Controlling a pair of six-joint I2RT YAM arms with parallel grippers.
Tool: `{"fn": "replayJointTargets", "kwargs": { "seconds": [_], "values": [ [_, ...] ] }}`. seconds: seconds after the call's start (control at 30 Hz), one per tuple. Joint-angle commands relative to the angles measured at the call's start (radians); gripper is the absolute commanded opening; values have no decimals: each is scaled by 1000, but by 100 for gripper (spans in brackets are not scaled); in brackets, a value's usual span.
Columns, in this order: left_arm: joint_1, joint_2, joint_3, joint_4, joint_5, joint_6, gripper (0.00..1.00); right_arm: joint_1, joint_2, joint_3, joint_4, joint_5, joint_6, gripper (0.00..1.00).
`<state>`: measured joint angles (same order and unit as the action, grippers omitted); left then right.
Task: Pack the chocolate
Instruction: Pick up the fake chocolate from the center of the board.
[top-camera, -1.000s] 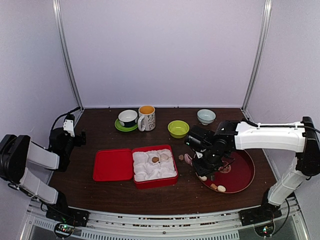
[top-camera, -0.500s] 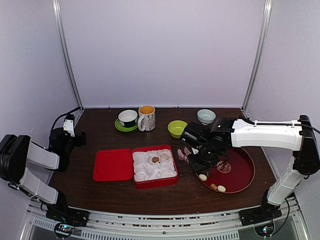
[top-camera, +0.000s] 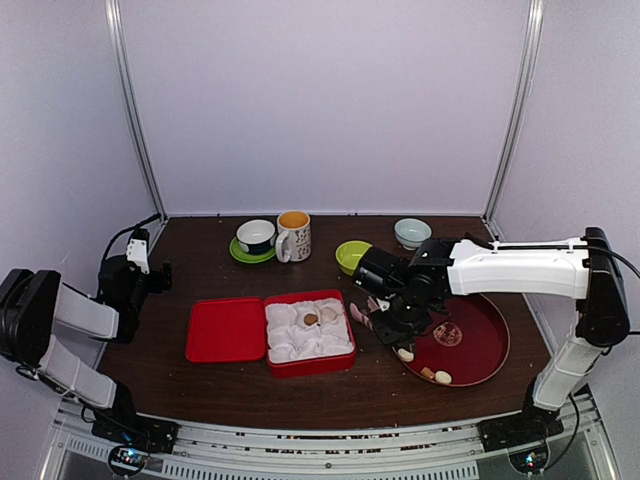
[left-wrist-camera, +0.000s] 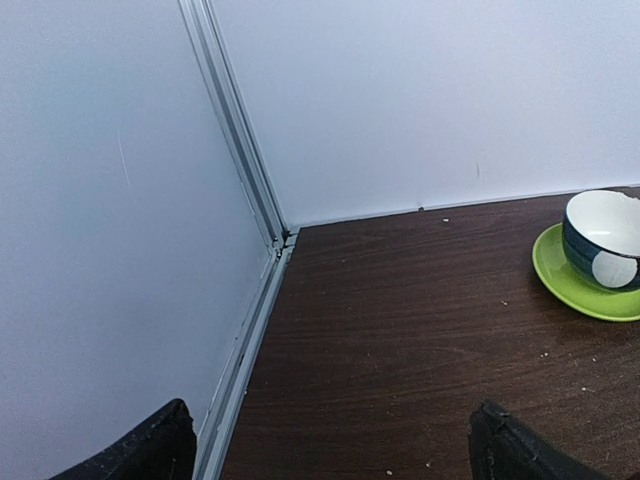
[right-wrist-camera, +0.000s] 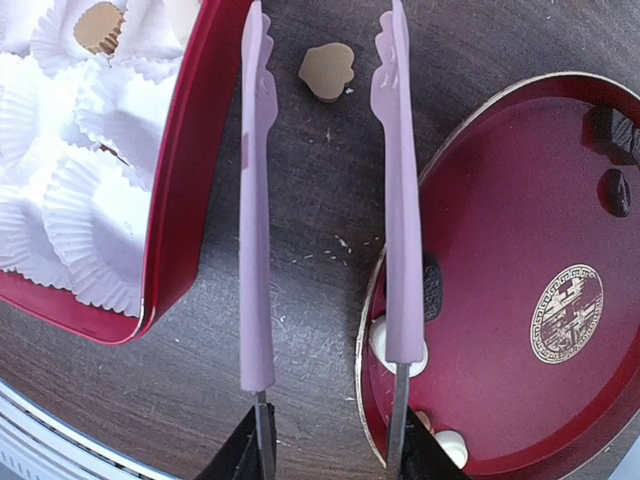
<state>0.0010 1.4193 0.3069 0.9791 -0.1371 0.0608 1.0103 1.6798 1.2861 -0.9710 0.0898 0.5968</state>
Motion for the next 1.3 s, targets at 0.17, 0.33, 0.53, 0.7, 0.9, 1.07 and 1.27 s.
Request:
{"fn": "replayJointTargets", "kwargs": {
  "seconds": [0.17, 0.33, 0.53, 0.7, 0.9, 1.07, 1.27],
  "values": [
    [10, 5, 11, 57, 8, -6, 98, -1, 41, 19, 13, 45, -9, 38],
    [9, 5, 11, 57, 8, -6, 98, -3, 55, 16, 18, 44, -9, 36],
    [9, 6, 11, 58, 8, -6, 98, -4, 53, 27, 14, 53, -11, 30],
    [10, 6, 11, 58, 8, -5, 98, -5, 30, 37, 5, 77, -14, 27],
    [10, 6, 11, 57, 7, -5, 98, -1, -18, 54, 7, 91, -43, 25],
    [9, 5, 11, 57, 7, -6, 98, 18, -54, 71, 12, 112, -49, 24],
    [10, 6, 11, 57, 7, -5, 98, 64, -99, 81, 99, 96, -98, 22]
  ]
}}
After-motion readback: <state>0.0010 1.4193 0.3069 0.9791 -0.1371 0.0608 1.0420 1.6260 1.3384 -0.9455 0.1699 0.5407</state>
